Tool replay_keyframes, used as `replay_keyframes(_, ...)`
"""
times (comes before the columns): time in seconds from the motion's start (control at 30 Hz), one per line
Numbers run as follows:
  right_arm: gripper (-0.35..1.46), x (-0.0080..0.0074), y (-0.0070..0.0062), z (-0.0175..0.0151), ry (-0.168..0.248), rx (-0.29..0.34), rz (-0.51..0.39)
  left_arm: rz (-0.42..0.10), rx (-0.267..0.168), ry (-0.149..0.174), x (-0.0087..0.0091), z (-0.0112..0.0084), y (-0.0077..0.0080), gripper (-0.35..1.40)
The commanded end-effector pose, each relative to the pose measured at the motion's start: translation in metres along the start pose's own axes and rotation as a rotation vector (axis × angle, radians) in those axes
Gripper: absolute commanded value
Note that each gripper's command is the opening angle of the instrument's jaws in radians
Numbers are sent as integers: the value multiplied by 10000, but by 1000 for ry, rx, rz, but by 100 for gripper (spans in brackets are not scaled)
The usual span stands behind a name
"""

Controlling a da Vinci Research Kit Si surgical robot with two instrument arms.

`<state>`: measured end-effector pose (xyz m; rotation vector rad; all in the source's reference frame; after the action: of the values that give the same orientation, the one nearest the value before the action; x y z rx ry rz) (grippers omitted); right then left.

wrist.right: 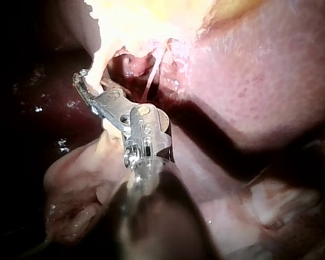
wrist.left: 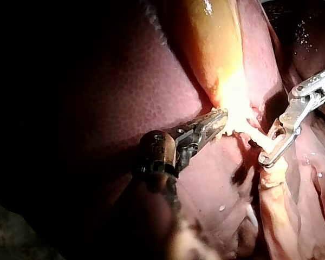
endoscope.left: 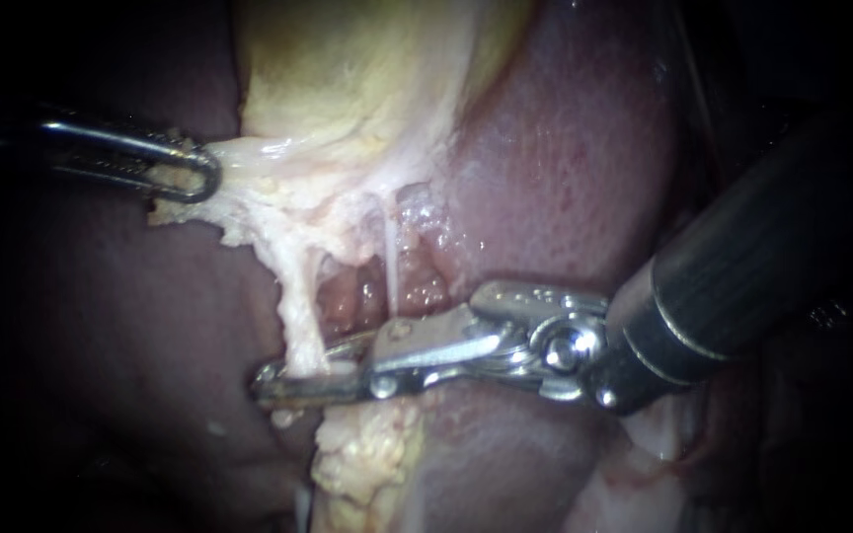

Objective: Going back second clip left tube

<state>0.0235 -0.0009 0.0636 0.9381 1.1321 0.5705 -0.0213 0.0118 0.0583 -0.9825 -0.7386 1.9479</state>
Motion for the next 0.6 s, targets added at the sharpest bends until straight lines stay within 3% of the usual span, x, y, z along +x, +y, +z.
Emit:
replay_keyframes(0.03, -26, 0, 1, 1, -10, 25, 0, 0, 1, 0, 0, 0, 1, -35)
replay_keyframes(0.13, 22, -5, 3, 6, -7, 49, -6, 0, 1, 0, 0, 0, 1, -35)
replay_keyframes(0.2, 40, -8, 6, 11, 17, 58, -4, 0, 1, 0, 0, 0, 1, -35)
replay_keyframes(0.27, 45, -10, 11, 18, 50, 69, -7, 0, 1, 0, 0, 0, 1, -35)
replay_keyframes(0.4, 48, -12, 23, 29, 72, 67, -23, 0, 1, 0, 0, 0, 1, -35)
replay_keyframes(0.6, 49, -14, 50, 31, 103, -19, -152, 0, 1, 1, 0, 0, 2, -35)
